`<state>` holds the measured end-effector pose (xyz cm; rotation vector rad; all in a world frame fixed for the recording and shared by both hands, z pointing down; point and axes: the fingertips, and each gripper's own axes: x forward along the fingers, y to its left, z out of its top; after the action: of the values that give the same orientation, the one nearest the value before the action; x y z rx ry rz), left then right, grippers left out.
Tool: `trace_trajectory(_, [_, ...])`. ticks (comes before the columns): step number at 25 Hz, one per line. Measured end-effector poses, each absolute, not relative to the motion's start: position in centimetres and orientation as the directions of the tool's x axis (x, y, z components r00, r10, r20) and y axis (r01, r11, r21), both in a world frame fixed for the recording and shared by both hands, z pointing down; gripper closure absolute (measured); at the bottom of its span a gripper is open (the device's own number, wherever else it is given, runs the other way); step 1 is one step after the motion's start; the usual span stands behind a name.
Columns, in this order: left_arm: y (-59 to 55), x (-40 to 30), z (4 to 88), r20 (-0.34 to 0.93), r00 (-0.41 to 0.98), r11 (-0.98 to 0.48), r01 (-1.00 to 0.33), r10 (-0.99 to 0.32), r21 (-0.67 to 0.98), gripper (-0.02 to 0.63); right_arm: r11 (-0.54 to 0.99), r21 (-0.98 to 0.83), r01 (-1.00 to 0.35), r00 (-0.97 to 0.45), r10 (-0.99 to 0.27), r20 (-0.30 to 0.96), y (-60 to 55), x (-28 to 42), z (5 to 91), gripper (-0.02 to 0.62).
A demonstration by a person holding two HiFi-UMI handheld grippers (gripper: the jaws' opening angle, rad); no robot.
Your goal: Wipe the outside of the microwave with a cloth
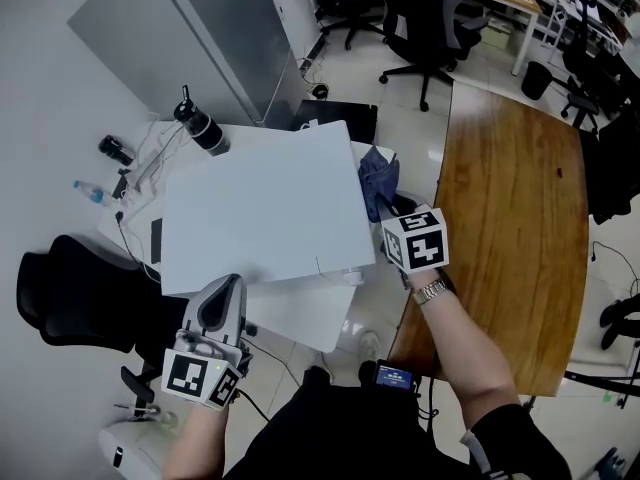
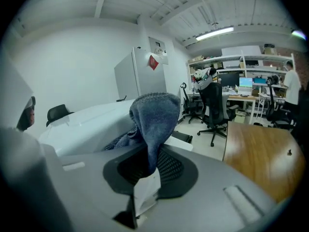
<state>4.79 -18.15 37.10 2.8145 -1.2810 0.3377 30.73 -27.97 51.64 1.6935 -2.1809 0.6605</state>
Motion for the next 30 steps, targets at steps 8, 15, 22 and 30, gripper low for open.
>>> trace_trajectory(8, [-17.6,4.5,37.6,0.230,0.595,-0.625,-0.776,-0.770,-0.086,0.600,0.218,-0.159,-0.963,-0.269,-0.788,0.554,-27.8,30.6,56.1,0.549])
trace_trajectory(15, [-17.9,4.4,37.9,0.243,0.573,-0.608,-0.788,-0.783,-0.101,0.600,0.227,-0.141,-0.964,-0.266,-0.766,0.585,-28.4,30.5,59.0,0.551])
trace_trajectory(22, [-18.0,4.8,38.0,0.252,0.575,-0.613,-0.783,-0.779,-0.107,0.600,0.221,-0.134,-0.966,-0.256,-0.750,0.611,-28.9,30.8,61.7,0.549])
trace_trajectory(30, [-18.9,5.8,37.8,0.254,0.592,-0.630,-0.769,-0.765,-0.106,0.601,0.214,-0.148,-0.965,-0.258,-0.710,0.655,-29.0,30.7,64.4,0.551])
